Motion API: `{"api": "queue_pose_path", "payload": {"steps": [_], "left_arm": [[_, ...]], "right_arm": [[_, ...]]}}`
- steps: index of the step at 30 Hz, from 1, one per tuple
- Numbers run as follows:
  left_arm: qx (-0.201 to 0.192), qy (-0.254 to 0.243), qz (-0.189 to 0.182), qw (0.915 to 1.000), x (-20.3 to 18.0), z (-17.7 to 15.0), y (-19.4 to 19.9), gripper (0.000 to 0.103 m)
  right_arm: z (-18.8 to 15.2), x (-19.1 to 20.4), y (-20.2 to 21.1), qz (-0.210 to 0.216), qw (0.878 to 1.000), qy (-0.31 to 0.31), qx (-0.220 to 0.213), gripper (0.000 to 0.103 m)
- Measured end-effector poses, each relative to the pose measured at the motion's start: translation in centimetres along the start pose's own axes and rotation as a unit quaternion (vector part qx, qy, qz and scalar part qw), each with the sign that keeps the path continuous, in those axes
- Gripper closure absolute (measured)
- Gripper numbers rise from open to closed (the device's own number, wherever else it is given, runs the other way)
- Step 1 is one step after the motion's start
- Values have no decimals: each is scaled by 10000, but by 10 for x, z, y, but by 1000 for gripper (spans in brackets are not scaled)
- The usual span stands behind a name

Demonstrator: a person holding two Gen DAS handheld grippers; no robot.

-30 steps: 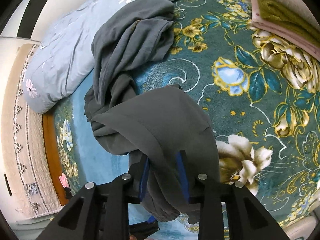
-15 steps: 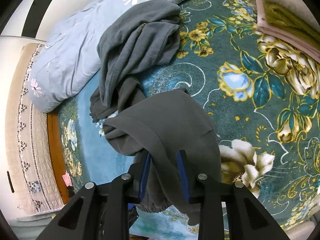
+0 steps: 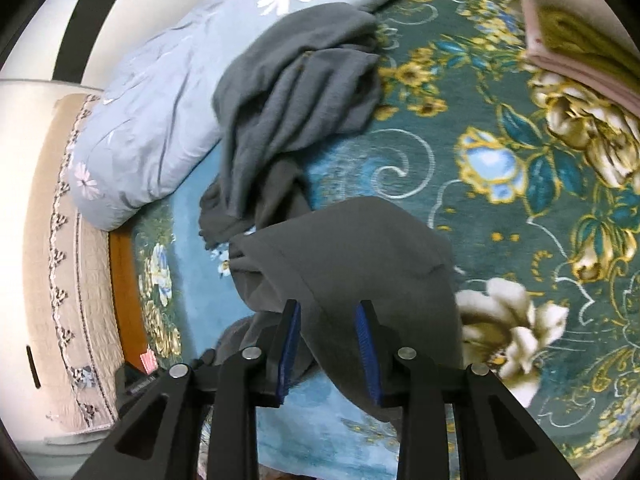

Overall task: Fold clothes
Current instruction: 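Grasp the elastic waistband with the left gripper while the right gripper holds the leg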

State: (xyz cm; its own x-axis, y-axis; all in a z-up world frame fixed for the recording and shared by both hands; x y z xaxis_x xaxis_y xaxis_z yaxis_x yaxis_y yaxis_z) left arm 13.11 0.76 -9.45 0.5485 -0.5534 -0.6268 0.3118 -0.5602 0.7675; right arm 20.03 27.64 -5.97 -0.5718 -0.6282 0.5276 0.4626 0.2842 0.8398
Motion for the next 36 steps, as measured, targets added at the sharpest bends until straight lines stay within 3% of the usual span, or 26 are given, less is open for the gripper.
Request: {"api": "queue_pose_path", "payload": {"steps": [2,5,15,16,18,19,23,31,36], "left_arm": [[-156,31,41,9999,-1,17,4,93],[-350,73,63,9993,0,34,10,93],[-816,-299,328,9957,-4,73,47,93],[-851,-306,337,9953,-3,77,51,93],[-912,-311,352,9947,0,84,58,93],[-937,-302,361,9945,2,88,61,93],[-1013,-223,380,9939,13,111,72,93],[-1010,-507,496,9924,32,169,89,93],[-969,-518,462,9929,41,207,101,93]], "right_arm": [[-10,9,-6,46,9999,120,99,45],[-31,23,-26,-35,9978,499,439,44],[-64,29,-91,-1133,9740,1718,946,45],[-62,25,-94,-1223,9729,1704,970,47],[-56,17,-95,-1298,9736,1618,957,73],[-53,13,-93,-1328,9740,1581,931,92],[-32,1,-64,-1384,9796,1348,556,95],[10,-7,41,-1597,9821,782,-626,97],[14,9,104,-1585,9795,852,-905,97]]}}
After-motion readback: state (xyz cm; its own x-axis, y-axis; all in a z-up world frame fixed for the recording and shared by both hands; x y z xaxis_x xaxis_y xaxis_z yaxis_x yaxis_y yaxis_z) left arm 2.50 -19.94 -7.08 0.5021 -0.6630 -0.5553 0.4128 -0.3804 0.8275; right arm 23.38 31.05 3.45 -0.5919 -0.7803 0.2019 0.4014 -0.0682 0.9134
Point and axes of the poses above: each gripper's, at about its wrist camera, not at the fingertips, and y roughly against the way its jaws point, x to its left, z to its top, the point moved 10 cm from there along -y, roughly the way its jaws point, and after that the axes turned 7 degrees about -x, right-handed, at the moved point
